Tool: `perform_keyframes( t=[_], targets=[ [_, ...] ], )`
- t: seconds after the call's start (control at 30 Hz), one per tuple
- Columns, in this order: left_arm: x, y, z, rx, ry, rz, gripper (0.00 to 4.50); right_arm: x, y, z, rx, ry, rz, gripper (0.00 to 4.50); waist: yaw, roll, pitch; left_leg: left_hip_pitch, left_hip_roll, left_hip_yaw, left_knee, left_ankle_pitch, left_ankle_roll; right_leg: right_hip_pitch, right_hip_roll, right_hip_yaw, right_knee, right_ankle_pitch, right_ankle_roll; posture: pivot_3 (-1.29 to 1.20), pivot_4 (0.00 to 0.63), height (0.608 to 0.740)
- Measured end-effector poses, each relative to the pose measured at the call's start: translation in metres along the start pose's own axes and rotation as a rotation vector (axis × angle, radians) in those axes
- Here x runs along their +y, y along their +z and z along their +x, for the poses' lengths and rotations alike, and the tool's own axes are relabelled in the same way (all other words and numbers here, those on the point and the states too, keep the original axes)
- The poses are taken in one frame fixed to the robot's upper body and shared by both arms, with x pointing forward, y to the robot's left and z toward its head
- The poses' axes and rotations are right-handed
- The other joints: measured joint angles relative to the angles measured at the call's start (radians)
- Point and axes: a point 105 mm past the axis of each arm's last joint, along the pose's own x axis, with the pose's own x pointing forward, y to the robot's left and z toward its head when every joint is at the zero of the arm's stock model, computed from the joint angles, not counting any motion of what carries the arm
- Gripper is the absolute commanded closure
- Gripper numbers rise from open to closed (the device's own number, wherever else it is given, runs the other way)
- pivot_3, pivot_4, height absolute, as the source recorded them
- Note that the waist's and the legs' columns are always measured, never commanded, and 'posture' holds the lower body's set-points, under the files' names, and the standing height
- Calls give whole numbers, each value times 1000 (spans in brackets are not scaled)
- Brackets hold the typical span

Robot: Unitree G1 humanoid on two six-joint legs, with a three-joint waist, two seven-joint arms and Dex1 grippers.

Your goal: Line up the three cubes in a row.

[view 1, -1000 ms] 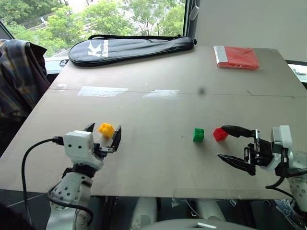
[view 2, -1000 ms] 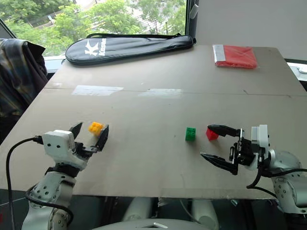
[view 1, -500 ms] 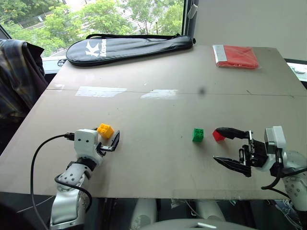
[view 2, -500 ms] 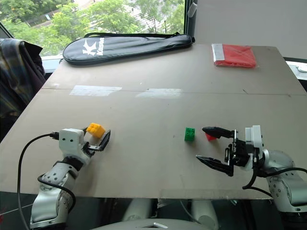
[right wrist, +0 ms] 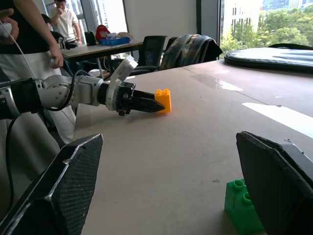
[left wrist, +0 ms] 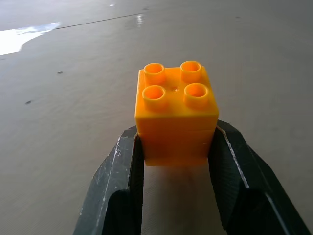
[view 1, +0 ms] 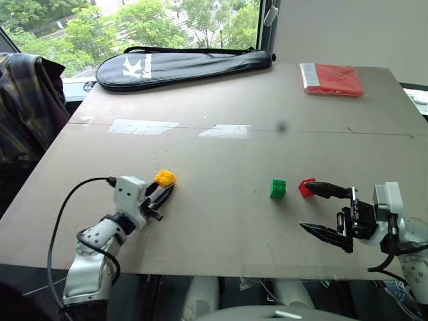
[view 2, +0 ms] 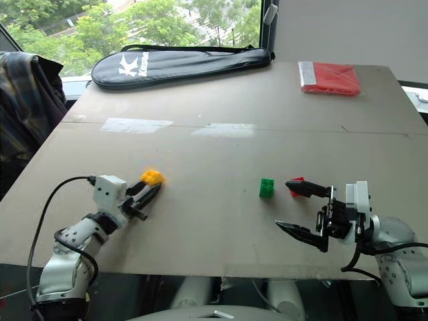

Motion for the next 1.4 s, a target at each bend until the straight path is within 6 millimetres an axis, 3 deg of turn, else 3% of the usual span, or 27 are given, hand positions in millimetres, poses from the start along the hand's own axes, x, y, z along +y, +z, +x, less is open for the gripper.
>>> perform_keyframes(
  t=[0.13, 0.3, 0.47, 0.7, 1.0, 1.1, 1.23, 1.27, 1.4],
  targets=[
    [-26, 22, 29, -43, -342, 85, 3275, 0, -4, -4, 13, -17, 6, 0, -1, 0, 0, 0, -1, 3, 0, 0, 0, 0, 1, 0, 0, 0, 0, 0, 150, 708],
    [-41, 42, 59, -90, -605, 159, 3275, 3, -9, -7, 18, -37, 12, 0, -3, 0, 0, -2, -1, 4, 0, 0, 0, -1, 3, -1, 0, 0, 0, 0, 150, 708],
    [-61, 40, 85, -64, -841, 204, 3275, 7, -15, -14, 22, -85, 25, 0, -1, 0, 0, -5, -2, 2, 0, 0, 0, -2, 3, -2, -2, 0, 0, 0, 150, 708],
    [-63, 39, 109, -35, -909, 296, 3275, 8, -18, -23, 28, -156, 12, 0, -3, 0, 0, -7, -2, 1, 0, 0, 0, -3, 4, -2, -3, 0, 0, 0, 150, 708],
    [-62, 24, 111, 18, -922, 289, 3275, 7, -17, -27, 31, -190, -22, 0, -2, 0, 1, -8, -2, 0, 0, 0, 0, -4, 4, -3, -2, 0, 1, 0, 150, 708],
    [-62, 23, 111, 26, -921, 285, 1783, 6, -17, -27, 31, -193, -26, 0, -2, 0, 1, -8, -2, 0, 0, 0, 0, -4, 4, -3, -2, 0, 1, 0, 150, 708],
    [-62, 22, 111, 31, -914, 282, 307, 5, -17, -27, 31, -192, -32, 0, -2, 0, 1, -8, -2, 0, 0, 0, 0, -4, 4, -3, -2, 0, 1, 0, 150, 708],
    [-61, 22, 111, 32, -910, 281, 73, 5, -16, -27, 31, -192, -34, 0, -2, 0, 1, -8, -2, 0, 0, 0, 0, -4, 4, -3, -2, 0, 1, 0, 150, 708],
    [-59, 21, 114, 41, -882, 289, 73, 5, -16, -27, 30, -188, -35, 0, -2, 0, 1, -8, -2, 0, 0, 0, 0, -4, 4, -3, -2, 0, 1, 0, 150, 708]
  ],
)
